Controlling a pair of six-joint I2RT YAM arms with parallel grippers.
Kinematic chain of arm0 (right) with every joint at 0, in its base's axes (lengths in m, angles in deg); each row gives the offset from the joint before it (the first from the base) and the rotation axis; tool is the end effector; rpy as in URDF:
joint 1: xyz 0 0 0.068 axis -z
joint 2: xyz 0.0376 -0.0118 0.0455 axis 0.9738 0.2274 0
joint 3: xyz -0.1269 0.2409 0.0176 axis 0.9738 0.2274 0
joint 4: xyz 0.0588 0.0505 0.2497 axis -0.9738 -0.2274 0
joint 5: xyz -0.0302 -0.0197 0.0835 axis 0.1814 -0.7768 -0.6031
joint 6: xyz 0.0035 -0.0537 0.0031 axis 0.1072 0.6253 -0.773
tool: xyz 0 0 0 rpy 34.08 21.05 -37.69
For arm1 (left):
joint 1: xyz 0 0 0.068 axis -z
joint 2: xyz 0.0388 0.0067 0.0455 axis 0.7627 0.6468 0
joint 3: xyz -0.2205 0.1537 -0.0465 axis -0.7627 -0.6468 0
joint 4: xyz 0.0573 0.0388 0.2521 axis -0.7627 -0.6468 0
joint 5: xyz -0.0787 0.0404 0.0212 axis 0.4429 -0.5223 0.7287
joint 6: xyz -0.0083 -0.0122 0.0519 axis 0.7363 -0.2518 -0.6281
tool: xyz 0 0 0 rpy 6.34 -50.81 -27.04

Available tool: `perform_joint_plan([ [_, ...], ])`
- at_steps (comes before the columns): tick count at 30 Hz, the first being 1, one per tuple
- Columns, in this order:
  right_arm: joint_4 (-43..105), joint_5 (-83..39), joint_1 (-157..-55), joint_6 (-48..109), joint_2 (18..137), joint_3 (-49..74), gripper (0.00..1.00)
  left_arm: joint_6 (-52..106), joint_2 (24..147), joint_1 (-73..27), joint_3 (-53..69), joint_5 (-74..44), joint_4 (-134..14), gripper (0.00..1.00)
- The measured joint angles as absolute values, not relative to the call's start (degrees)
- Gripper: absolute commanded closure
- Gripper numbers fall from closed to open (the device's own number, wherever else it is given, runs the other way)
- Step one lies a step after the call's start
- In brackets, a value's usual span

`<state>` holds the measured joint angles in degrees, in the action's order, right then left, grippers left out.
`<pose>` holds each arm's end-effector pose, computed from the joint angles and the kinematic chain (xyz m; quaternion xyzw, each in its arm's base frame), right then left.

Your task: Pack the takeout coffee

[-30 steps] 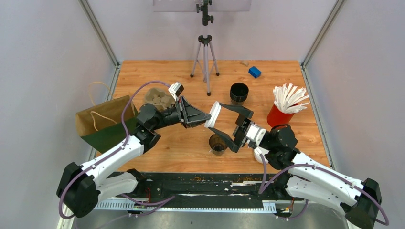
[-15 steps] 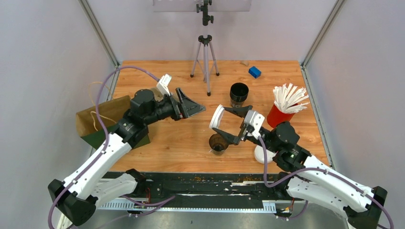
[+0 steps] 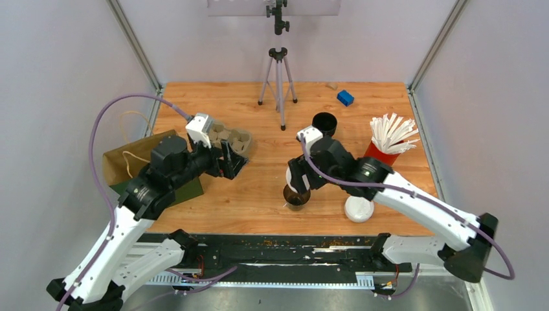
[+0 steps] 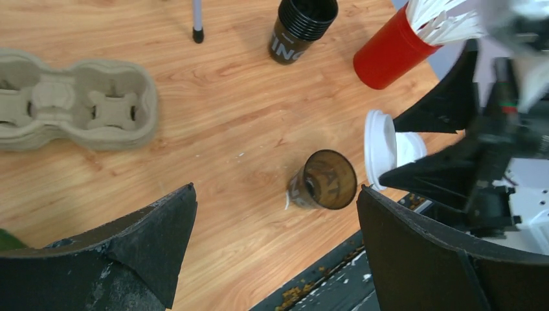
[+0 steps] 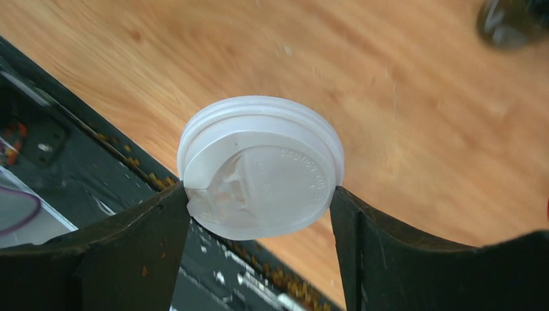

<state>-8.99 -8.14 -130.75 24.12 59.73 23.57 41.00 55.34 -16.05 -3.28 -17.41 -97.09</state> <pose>0.1392 0.1843 0.3452 -0.2914 0.8547 0.1960 0.3822 0.1283 -0.0899 0.3901 0.0878 0.8085 -0.3244 0.4831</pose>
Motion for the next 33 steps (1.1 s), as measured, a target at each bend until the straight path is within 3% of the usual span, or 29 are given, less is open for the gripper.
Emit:
perform_joint_plan([
  [10, -31.44, -5.87, -132.36, 12.88, 75.75, 12.97, 0.23, 35.49, 46.19, -16.05, -6.23, -18.22, -100.41, 0.0],
  [33, -35.22, -6.92, -132.56, 12.05, 91.4, 4.9, 0.2, 35.6, 40.24, -16.05, -8.0, -19.4, -101.55, 0.0],
])
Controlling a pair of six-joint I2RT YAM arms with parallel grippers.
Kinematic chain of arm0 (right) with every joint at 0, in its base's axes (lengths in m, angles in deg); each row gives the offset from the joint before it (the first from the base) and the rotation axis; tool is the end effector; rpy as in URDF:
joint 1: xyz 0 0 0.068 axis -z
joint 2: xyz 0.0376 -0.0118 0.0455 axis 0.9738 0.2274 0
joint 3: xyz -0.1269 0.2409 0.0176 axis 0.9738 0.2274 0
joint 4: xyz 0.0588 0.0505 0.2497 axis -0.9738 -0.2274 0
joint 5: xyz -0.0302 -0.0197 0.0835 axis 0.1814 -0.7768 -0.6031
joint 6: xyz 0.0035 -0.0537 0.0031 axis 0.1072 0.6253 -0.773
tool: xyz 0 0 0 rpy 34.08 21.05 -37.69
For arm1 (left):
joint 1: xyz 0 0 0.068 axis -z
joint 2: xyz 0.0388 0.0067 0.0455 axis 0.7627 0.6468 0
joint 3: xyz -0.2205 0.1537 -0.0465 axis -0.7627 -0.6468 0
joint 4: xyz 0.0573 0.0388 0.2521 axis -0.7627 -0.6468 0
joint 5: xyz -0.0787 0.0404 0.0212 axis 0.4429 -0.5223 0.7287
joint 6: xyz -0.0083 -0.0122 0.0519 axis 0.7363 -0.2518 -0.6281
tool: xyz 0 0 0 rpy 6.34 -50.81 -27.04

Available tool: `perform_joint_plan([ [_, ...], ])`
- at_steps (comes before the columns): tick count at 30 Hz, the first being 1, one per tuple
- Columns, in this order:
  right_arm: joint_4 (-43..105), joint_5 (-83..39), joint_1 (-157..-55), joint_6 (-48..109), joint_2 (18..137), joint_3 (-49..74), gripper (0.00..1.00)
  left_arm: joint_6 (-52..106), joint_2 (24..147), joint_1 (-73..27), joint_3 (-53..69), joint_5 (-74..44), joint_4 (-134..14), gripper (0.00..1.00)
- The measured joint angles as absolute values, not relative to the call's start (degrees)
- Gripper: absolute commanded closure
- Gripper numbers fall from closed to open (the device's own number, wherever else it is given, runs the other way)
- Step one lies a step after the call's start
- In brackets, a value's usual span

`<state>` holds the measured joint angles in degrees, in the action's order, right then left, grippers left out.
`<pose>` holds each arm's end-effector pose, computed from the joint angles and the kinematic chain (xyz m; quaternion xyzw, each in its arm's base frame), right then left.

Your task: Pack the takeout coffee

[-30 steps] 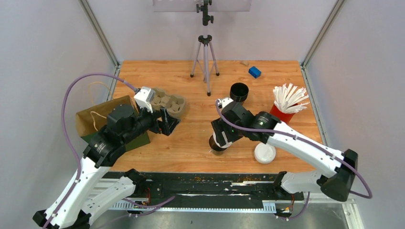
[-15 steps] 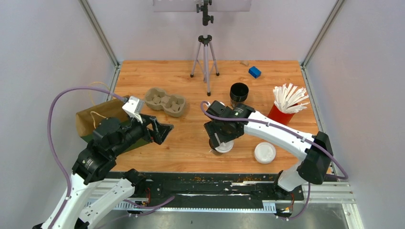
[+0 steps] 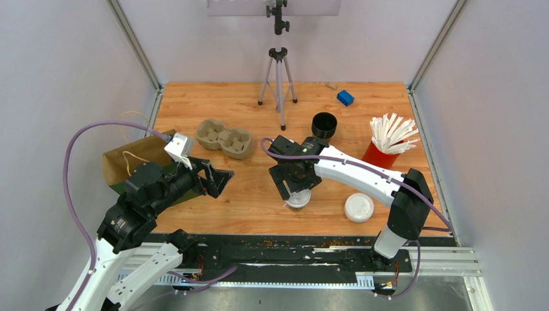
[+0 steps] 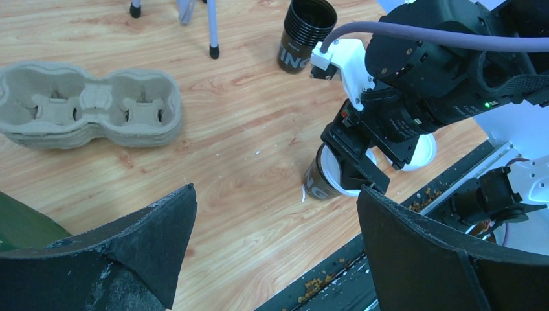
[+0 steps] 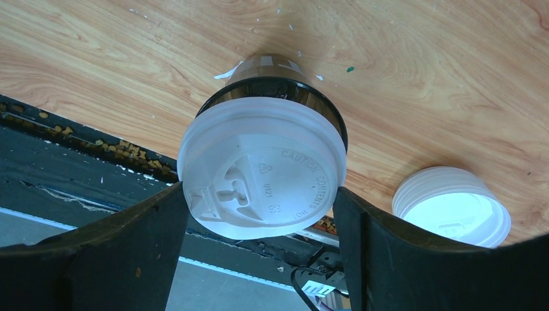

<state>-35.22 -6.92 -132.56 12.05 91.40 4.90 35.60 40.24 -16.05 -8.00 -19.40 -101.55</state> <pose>0.1829 0.2600 0.2775 -0.2533 0.9602 0.0159 0.1167 0.0747 -0.0527 0.3835 0.1136 0.7742 -0.3066 0.5419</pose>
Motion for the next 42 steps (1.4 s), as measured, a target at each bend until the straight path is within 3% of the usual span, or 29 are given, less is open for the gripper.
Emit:
perform_joint_plan([
  [42, -34.98, -10.24, -129.15, 14.56, 94.28, 4.09, 0.14, 35.56, 40.35, -16.05, -8.31, -19.7, -102.18, 0.0],
])
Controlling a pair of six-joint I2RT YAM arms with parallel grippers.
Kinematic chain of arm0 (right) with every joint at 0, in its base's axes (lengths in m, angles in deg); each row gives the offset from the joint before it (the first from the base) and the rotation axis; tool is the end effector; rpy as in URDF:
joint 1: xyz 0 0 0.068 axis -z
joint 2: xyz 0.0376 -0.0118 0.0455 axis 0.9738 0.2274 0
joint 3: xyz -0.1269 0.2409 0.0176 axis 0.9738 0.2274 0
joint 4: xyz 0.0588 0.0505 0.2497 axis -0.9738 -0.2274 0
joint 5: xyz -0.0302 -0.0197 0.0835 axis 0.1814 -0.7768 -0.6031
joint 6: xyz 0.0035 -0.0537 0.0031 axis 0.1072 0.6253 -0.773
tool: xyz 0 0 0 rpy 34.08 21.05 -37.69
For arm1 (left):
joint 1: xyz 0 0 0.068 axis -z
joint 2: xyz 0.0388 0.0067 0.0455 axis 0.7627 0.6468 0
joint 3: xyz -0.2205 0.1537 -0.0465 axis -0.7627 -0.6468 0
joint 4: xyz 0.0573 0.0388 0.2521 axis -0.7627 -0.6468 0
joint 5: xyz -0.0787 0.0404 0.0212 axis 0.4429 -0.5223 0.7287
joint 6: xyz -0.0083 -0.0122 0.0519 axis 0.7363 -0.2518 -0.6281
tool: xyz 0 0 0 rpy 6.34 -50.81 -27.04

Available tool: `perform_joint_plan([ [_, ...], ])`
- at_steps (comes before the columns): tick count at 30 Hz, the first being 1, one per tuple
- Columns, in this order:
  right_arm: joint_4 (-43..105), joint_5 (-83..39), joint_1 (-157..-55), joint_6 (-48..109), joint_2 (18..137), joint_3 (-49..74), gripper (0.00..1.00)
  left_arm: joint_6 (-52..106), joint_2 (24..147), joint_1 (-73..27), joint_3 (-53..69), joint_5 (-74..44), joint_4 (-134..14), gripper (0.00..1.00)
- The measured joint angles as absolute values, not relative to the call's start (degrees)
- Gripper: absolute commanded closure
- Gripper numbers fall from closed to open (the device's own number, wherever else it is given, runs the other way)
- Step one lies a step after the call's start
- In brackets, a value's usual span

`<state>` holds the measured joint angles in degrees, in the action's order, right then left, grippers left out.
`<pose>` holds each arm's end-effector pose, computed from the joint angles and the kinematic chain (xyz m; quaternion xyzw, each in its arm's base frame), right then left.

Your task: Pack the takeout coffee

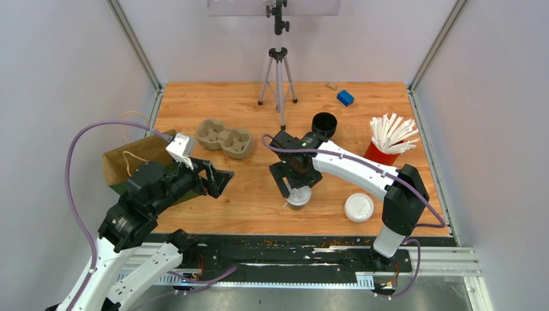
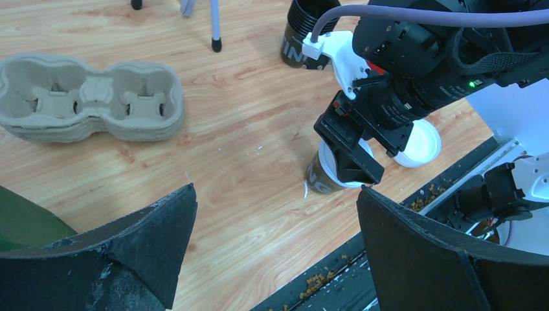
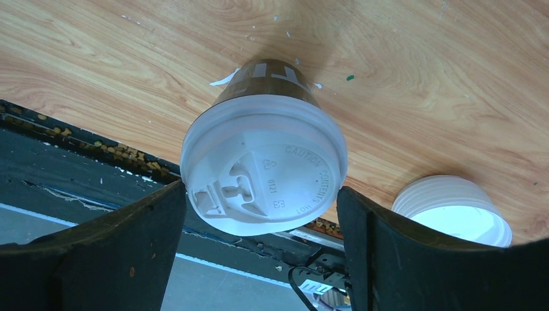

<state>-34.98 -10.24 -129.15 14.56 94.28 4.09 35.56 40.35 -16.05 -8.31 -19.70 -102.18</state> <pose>0.2025 0.2577 0.2660 -0.2498 0.9641 0.0230 0.0873 0.0756 -0.0531 0.3806 0.1127 0.7801 -0.3015 0.5365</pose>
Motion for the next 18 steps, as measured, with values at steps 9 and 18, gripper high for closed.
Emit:
perform_joint_plan([
  [9, -34.45, -10.92, -128.89, 14.74, 93.98, 4.05, 0.08, 35.69, 41.86, -16.05, -8.87, -19.24, -102.12, 0.0],
  [18, -33.05, -13.43, -127.34, 14.96, 86.81, 4.75, 0.19, 37.05, 49.27, -16.05, -9.64, -10.92, -100.32, 0.1],
])
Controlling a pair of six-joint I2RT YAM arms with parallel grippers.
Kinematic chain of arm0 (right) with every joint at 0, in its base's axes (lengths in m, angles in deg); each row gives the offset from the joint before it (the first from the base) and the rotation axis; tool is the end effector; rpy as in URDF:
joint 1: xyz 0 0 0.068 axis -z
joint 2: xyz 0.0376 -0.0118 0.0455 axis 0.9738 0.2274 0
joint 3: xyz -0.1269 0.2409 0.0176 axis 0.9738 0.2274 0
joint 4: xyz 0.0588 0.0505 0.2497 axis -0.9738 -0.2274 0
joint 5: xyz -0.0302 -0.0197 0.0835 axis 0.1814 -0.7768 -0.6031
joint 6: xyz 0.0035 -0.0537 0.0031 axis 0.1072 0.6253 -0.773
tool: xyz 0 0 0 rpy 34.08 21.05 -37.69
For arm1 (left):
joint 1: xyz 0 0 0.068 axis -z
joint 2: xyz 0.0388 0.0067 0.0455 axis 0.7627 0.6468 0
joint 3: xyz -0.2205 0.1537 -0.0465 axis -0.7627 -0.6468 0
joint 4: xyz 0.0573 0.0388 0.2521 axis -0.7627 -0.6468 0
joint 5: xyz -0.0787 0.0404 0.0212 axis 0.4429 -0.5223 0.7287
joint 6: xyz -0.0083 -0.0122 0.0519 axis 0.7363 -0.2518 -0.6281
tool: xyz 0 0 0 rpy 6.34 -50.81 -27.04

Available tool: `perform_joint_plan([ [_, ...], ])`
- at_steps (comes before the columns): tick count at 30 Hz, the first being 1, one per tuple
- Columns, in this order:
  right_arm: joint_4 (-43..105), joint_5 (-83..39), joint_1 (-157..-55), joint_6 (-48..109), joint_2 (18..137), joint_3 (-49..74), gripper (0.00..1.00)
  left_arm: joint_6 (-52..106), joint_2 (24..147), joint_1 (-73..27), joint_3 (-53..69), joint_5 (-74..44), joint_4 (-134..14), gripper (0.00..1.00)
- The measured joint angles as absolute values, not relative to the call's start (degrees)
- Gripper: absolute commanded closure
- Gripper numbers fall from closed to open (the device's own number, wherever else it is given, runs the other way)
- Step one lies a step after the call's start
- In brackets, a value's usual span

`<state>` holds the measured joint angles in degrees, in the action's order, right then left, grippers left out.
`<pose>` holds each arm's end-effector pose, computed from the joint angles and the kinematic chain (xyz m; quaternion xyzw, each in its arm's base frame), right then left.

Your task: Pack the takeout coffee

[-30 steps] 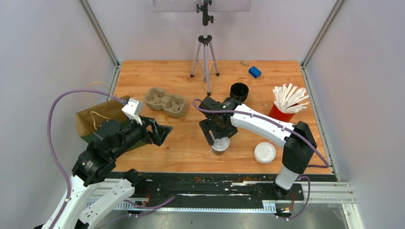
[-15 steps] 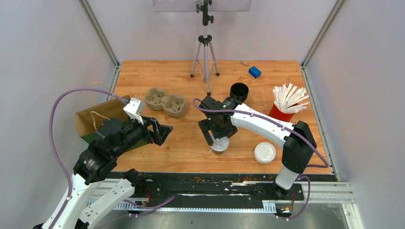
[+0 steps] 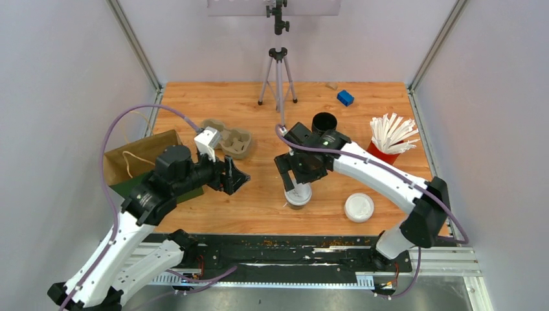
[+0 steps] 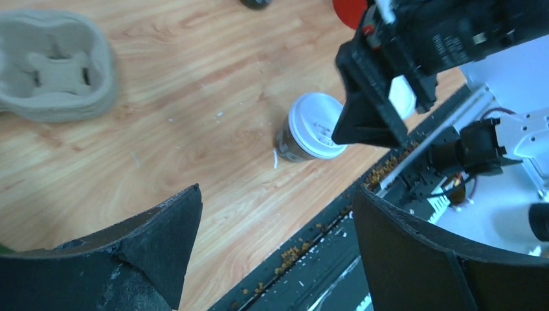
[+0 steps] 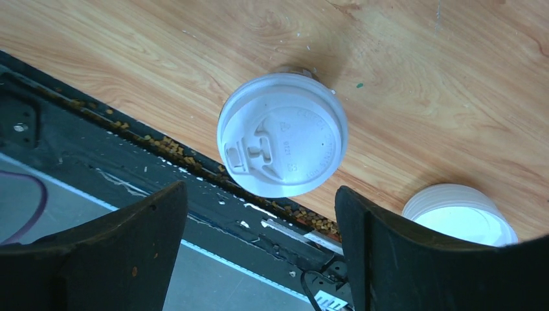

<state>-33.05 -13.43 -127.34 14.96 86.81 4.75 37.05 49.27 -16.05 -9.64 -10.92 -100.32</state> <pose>0.1964 0.2373 0.3024 -0.2376 0.9582 0.0887 0.1321 0.1086 -0.0815 0.3623 0.1469 0.8154 -0.3371 0.4472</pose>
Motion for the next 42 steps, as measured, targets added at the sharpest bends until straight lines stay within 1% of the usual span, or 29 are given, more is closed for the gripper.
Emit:
perform_joint_plan([
  [1, -32.38, -13.91, -127.01, 15.07, 85.5, 5.45, 0.2, 37.29, 50.56, -16.05, -9.64, -9.74, -99.93, 0.12],
  [4, -29.36, -16.34, -124.8, 15.64, 80.62, 9.86, 0.31, 38.31, 54.16, -16.05, -9.79, -6.44, -98.49, 0.19],
  [6, -27.39, -18.24, -122.66, 16.33, 78.24, 13.18, 0.34, 39.58, 56.96, -15.97, -10.51, -3.84, -96.43, 0.21],
  [7, -25.91, -19.6, -120.87, 16.77, 76.99, 15.5, 0.33, 40.32, 58.51, -15.73, -11.21, -2.61, -95.04, 0.21],
  [9, -24.33, -21.69, -118.18, 17.58, 76.03, 18.34, 0.28, 41.61, 61.01, -14.89, -12.57, -1.43, -92.85, 0.2],
  [11, -22.52, -23.9, -115.6, 18.61, 75.77, 20.94, 0.23, 43.1, 63.3, -13.54, -14.21, -0.73, -90.69, 0.18],
  [14, -19.46, -27.03, -113.5, 20.29, 75.51, 23.68, 0.22, 45.35, 66.14, -11.59, -16.39, -0.01, -86.8, 0.17],
  [19, -15.61, -32.4, -110.79, 22.83, 75.05, 25.82, 0.21, 49.13, 70.8, -10.52, -20.35, 0.62, -78.12, 0.18],
  [26, -11.59, -36.29, -108.89, 24.9, 75.07, 28.48, 0.23, 52.32, 76.76, -10.37, -23.28, 1.32, -69.55, 0.24],
  [32, -9.69, -38.59, -108.52, 25.62, 75.59, 30.3, 0.23, 54.4, 80.85, -10.17, -24.74, 3.01, -60.96, 0.24],
  [38, -7.7, -40.77, -108.52, 25.65, 75.83, 32.26, 0.23, 54.86, 82.97, -9.91, -26.58, 3.66, -58.16, 0.25],
  [42, -6.32, -41.02, -108.52, 25.62, 76.36, 33.14, 0.26, 55.25, 83.93, -9.91, -27.54, 4.25, -55.93, 0.26],
])
